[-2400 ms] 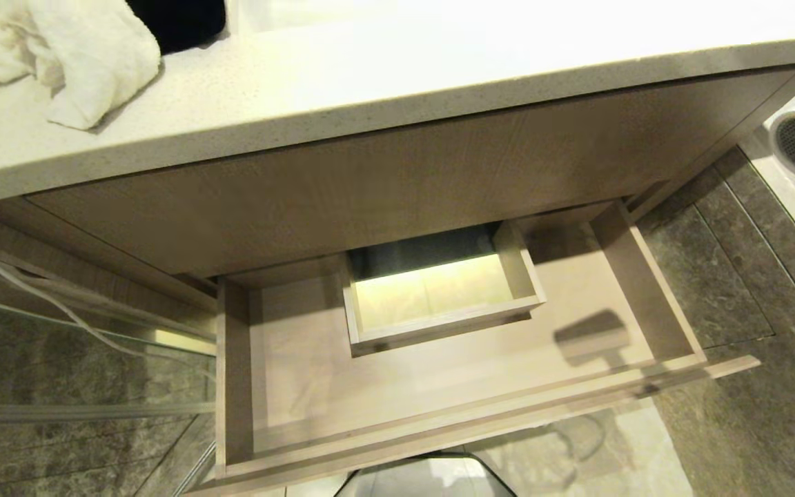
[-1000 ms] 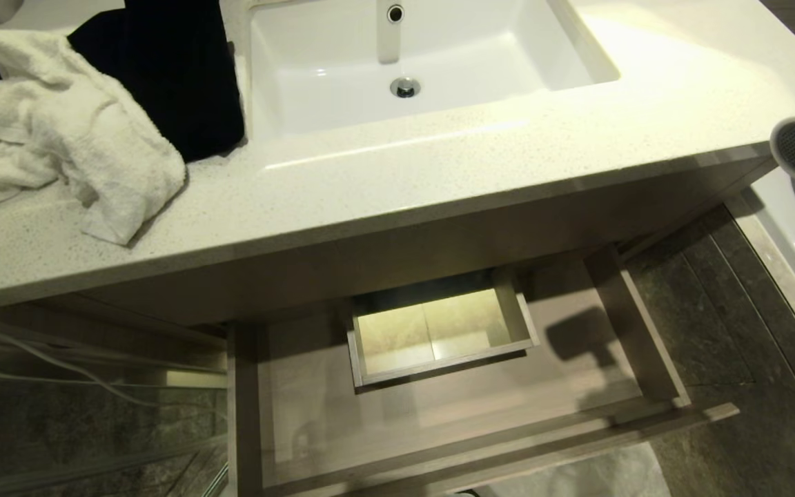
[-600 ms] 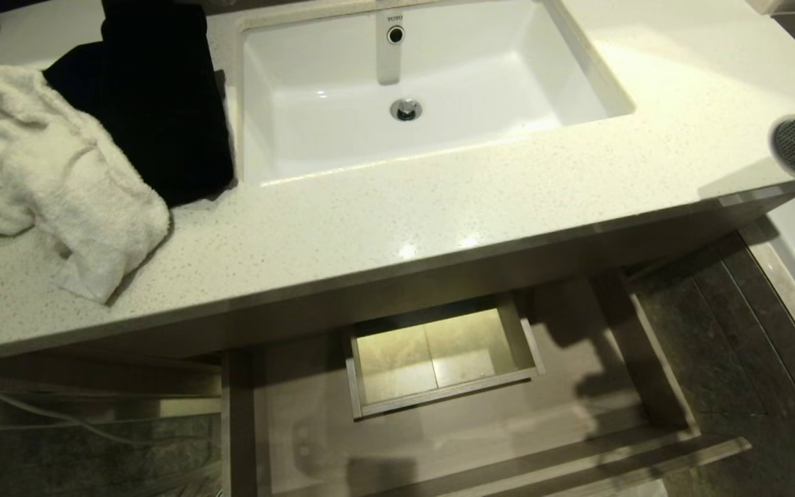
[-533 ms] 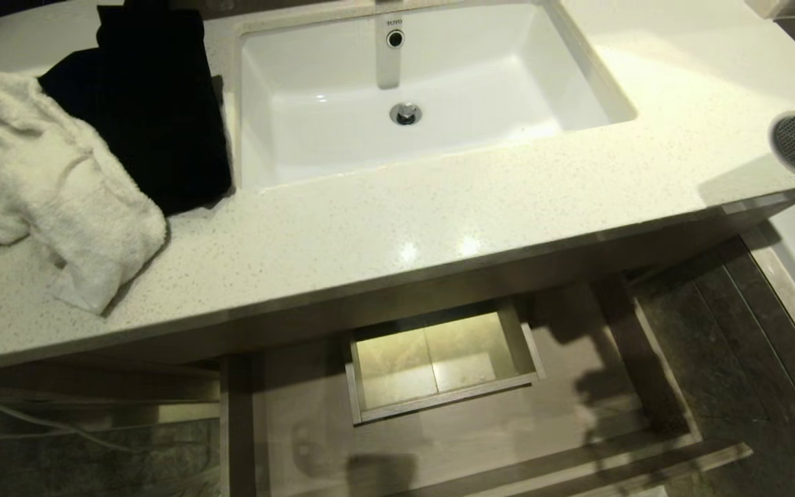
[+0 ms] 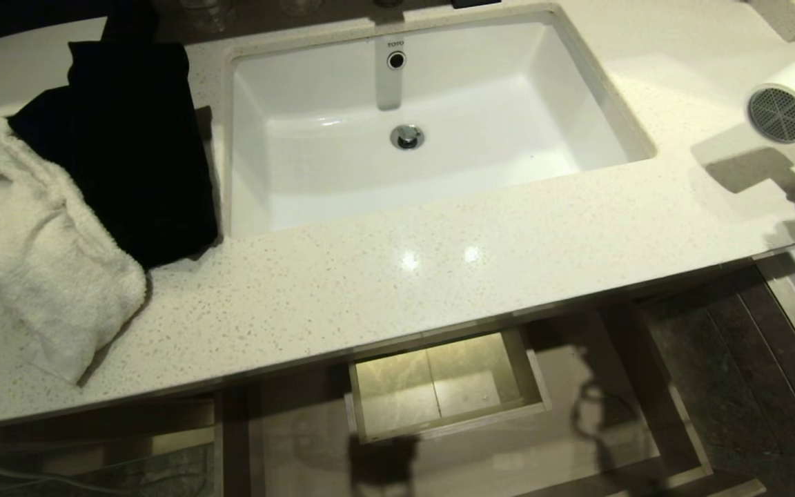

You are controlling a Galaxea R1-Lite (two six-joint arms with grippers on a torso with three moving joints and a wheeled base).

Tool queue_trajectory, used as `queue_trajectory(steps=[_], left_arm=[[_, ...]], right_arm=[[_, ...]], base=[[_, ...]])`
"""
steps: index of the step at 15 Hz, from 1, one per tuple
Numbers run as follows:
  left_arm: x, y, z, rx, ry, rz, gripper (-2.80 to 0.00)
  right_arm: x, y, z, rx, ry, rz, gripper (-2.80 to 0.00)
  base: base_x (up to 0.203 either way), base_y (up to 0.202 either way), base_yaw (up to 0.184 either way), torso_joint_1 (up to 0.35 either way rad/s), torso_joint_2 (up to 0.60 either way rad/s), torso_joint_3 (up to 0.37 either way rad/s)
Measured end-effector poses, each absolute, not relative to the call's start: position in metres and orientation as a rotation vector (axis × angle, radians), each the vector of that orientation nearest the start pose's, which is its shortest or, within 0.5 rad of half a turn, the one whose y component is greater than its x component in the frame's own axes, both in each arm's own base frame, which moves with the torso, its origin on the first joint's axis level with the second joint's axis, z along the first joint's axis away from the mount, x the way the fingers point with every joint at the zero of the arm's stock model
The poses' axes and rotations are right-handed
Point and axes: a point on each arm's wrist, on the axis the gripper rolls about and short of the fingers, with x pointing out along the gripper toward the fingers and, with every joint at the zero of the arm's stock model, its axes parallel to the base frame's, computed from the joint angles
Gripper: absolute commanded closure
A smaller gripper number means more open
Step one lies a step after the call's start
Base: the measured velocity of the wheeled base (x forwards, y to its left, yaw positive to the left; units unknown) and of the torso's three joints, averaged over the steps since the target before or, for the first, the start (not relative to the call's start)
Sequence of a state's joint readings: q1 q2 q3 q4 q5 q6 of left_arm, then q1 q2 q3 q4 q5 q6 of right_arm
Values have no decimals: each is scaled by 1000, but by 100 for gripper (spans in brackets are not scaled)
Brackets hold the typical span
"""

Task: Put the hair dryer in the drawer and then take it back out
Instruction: Place it on the countertop

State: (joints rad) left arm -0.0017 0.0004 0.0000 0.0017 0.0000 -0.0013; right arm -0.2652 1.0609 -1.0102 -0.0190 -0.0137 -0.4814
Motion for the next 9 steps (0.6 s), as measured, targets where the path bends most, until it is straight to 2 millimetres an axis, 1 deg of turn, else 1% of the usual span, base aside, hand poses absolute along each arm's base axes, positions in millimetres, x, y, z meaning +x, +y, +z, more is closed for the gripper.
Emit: queue_trajectory(steps=[4, 6, 9], left_arm=[[-23, 0, 75, -1, 2, -1, 0], [-23, 0, 75, -1, 2, -2, 0], [-23, 0, 75, -1, 2, -2, 0]], right_arm=[[165, -44, 334, -463, 105, -180, 0], [187, -49, 339, -461, 104, -145, 0], [220, -57, 337, -458, 126, -118, 0]], base=[[0, 0, 0, 0, 0, 0], [0, 0, 0, 0, 0, 0], [0, 0, 0, 0, 0, 0]])
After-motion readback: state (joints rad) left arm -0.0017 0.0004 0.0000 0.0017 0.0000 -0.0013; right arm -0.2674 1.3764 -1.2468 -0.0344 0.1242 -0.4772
